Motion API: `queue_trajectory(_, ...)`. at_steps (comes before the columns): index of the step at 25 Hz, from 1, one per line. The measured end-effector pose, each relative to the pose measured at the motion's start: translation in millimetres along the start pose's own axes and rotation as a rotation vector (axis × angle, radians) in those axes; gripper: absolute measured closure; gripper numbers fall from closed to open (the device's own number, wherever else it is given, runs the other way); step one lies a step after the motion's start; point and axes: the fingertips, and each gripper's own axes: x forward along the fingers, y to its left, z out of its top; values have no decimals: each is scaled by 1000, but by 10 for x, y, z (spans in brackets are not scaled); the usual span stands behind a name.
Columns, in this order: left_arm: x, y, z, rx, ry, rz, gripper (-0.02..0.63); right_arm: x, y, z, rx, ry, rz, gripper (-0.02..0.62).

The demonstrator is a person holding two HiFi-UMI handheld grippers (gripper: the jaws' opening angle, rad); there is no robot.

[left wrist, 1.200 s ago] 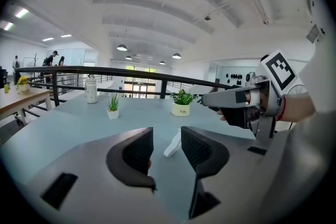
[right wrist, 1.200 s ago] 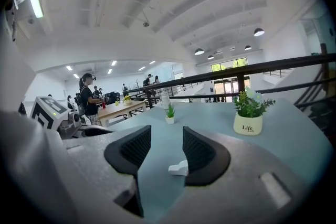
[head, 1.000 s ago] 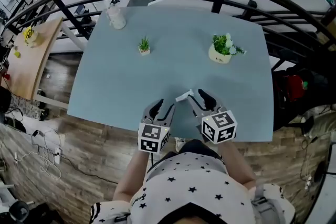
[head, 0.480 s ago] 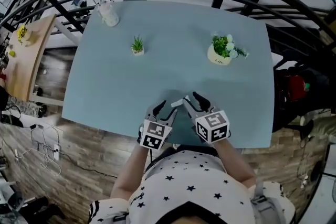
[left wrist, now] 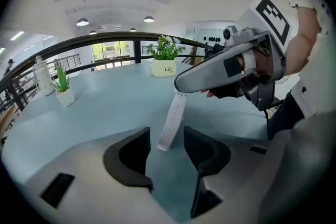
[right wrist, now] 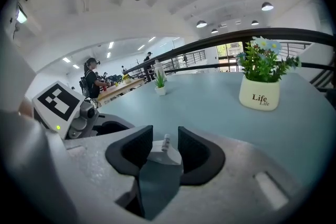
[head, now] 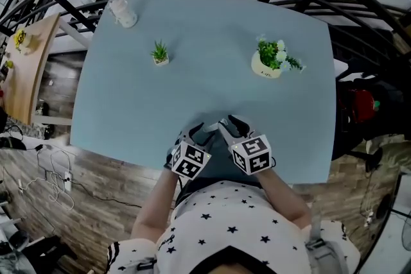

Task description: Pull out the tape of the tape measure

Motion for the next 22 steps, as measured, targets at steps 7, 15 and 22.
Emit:
queue_trajectory(7, 142, 57, -47, 8, 36, -15, 424, 112, -46, -110, 16, 39, 5, 449)
queue_trajectory(15, 239, 12, -58, 76, 48, -25, 448, 145, -19, -153, 43, 51, 36, 514)
queue_trajectory(22, 271, -55, -80, 136, 39, -50, 500, 152, -44, -143, 80, 44, 46, 531)
